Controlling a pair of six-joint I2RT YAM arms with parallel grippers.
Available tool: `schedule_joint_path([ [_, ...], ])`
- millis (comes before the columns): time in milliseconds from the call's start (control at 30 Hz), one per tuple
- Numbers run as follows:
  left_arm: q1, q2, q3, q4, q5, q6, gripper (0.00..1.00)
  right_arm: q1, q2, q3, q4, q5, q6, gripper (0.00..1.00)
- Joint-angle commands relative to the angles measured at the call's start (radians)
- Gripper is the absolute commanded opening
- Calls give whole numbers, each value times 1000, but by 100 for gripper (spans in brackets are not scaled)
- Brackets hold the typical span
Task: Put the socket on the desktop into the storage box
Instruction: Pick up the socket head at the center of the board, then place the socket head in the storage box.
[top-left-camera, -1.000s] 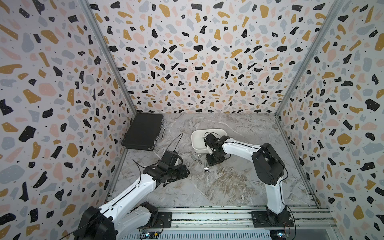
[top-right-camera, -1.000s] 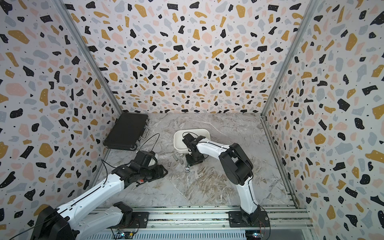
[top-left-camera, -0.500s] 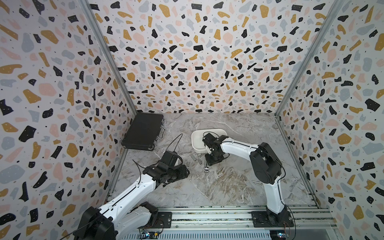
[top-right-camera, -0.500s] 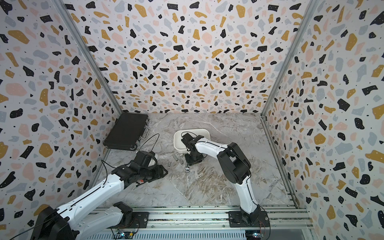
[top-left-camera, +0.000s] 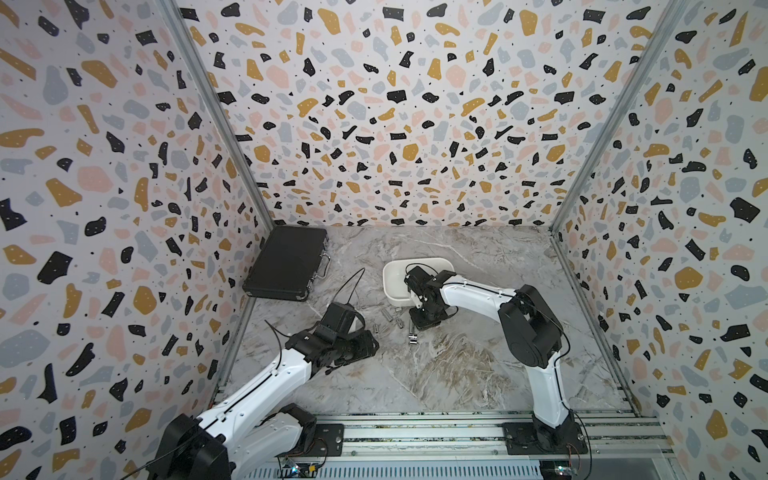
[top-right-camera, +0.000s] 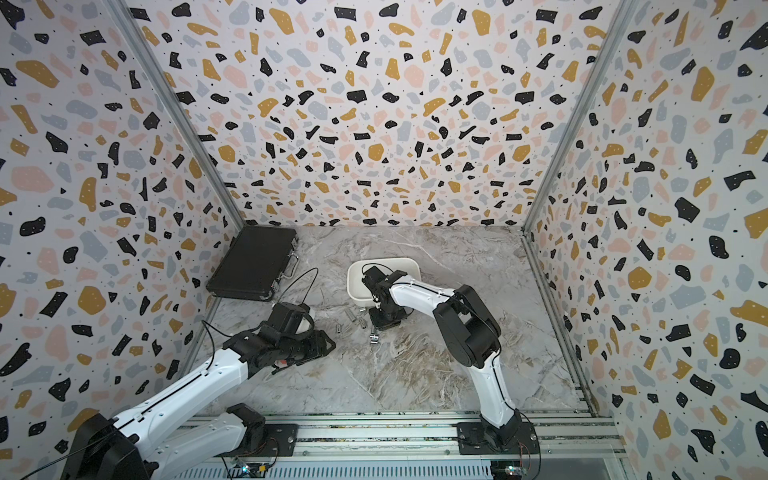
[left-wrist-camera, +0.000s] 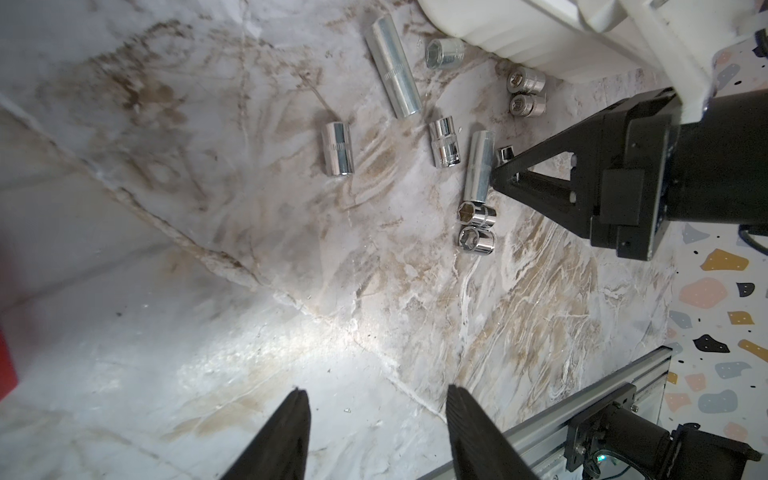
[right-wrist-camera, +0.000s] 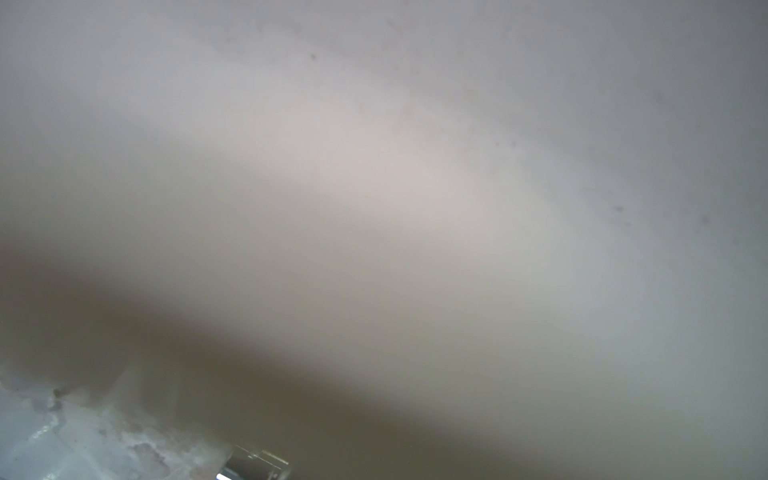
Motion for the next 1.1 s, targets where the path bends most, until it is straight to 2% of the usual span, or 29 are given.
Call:
schedule_joint_path([
  [0, 8, -12, -9, 30, 4, -5, 57, 7, -34, -1, -34, 7, 4, 15],
  [333, 8, 6, 14, 53, 14, -7, 57, 4, -146, -30, -44, 10, 16, 16],
  [567, 8, 39, 53, 73, 21, -3, 57, -17, -183, 17, -80, 25, 10, 16],
  [800, 7, 81, 112, 83, 17, 5, 57, -70, -174, 108, -127, 32, -3, 16],
  [1067, 7, 125, 167, 84, 10, 14, 56, -145, -101, 248, -170, 24, 5, 16],
])
